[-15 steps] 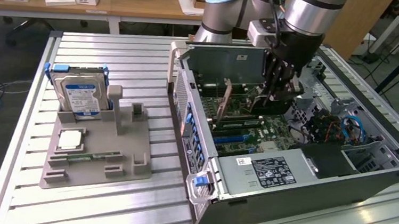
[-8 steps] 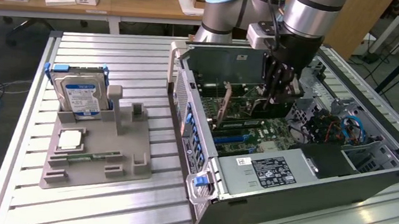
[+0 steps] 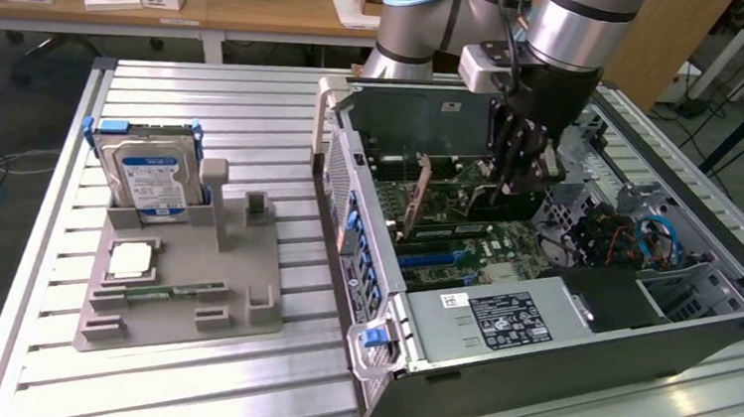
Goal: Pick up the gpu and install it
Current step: 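Insert the gpu into the slot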
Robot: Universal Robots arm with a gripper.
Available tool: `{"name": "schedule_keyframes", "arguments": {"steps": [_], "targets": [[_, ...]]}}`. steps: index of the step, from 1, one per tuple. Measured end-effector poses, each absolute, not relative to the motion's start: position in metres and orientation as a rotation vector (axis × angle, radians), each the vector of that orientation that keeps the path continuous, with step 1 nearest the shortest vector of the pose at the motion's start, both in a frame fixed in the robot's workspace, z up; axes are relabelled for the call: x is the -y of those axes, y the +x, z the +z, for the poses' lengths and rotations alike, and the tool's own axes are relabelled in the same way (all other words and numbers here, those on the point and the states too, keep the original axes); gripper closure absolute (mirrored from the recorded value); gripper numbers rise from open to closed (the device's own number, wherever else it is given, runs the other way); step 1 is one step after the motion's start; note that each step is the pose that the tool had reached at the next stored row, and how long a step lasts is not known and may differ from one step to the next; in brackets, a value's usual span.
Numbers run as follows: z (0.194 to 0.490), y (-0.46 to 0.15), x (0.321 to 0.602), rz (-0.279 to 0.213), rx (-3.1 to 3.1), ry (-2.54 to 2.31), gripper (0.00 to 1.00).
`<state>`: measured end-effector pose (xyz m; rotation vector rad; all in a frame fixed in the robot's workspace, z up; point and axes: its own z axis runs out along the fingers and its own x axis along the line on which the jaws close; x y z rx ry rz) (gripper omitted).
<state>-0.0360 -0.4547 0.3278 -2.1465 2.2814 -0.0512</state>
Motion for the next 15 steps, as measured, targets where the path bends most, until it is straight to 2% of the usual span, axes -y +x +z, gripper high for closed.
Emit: {"name": "schedule_keyframes", "arguments": {"steps": [15], "targets": [[0.31, -0.05, 0.457, -0.058, -2.279, -2.143, 0.74]]}}
